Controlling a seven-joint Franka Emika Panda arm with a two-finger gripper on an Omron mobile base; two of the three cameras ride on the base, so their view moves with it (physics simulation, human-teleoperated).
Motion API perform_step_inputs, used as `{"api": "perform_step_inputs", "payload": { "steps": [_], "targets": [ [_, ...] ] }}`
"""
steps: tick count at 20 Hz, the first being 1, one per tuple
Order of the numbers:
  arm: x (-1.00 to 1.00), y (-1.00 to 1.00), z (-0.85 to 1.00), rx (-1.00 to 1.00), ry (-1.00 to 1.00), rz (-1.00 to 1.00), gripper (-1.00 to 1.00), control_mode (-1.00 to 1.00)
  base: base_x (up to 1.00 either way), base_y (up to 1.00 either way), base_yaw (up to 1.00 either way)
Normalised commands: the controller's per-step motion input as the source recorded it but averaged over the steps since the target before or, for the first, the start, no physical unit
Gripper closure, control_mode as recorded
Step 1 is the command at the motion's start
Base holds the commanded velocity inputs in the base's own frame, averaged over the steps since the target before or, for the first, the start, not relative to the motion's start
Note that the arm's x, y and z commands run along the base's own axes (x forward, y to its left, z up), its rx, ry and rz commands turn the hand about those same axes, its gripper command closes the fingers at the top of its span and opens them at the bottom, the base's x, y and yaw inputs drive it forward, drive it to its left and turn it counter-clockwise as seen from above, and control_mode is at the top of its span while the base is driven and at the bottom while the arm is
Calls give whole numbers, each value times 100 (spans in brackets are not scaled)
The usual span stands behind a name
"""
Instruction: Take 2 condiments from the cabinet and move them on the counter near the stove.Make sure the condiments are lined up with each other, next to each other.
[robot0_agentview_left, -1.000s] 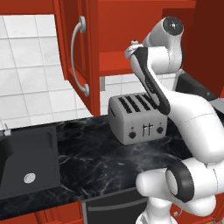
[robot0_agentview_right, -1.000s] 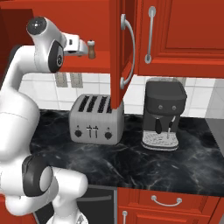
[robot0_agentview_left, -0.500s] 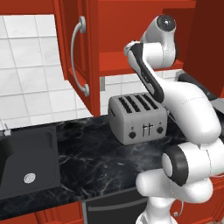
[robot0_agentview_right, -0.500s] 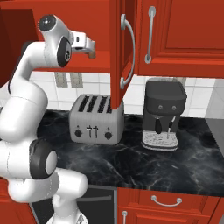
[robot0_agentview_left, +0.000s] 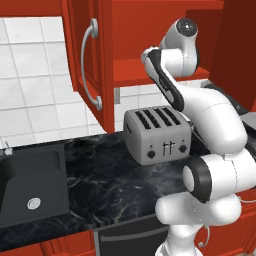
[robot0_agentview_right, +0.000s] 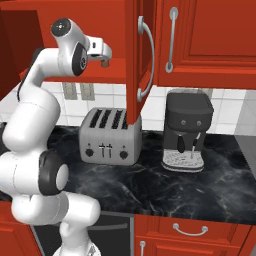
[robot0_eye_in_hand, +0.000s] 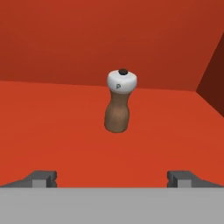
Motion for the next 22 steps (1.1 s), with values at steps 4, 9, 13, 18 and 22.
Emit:
{"api": "perform_step_inputs", "payload": {
  "steps": [4,9,13,18,22],
  "targets": [
    [20,0,0,0,0,0,-100,-100,0,0,0],
    [17,0,0,0,0,0,-100,-100,0,0,0],
    [16,0,0,0,-2,0,-100,-100,0,0,0],
    [15,0,0,0,-2,0,-100,-100,0,0,0],
    [14,0,0,0,-2,0,-100,-100,0,0,0]
  ]
}}
